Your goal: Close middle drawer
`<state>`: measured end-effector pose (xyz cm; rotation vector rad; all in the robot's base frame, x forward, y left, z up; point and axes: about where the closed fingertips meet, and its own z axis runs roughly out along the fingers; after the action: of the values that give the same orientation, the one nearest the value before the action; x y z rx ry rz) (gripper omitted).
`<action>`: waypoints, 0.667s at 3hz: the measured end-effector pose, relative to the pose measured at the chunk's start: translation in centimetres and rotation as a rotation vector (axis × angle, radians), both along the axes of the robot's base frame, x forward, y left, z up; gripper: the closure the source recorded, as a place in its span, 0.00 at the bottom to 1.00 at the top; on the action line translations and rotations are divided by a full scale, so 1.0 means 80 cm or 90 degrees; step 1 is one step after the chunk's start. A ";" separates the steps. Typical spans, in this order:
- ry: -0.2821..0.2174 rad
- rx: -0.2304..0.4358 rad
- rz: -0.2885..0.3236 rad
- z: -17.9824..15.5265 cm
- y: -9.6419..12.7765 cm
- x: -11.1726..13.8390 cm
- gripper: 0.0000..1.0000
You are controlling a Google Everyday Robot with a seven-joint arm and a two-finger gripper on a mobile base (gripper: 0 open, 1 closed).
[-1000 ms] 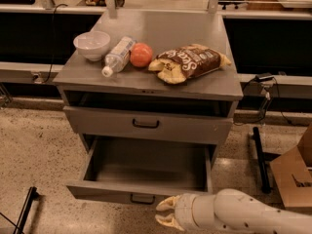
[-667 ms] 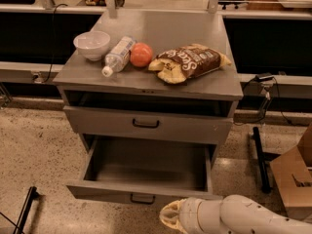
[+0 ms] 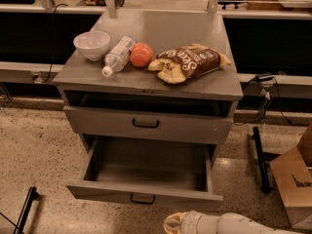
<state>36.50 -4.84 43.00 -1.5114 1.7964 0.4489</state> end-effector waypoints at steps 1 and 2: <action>0.000 0.018 -0.032 -0.040 -0.008 0.012 1.00; 0.003 0.032 -0.062 -0.076 -0.020 0.023 1.00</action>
Offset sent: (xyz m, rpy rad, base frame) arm 0.0313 -0.0321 -0.0996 0.0781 0.0101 -0.1673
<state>38.34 -6.48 36.92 -1.3828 1.8403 0.4454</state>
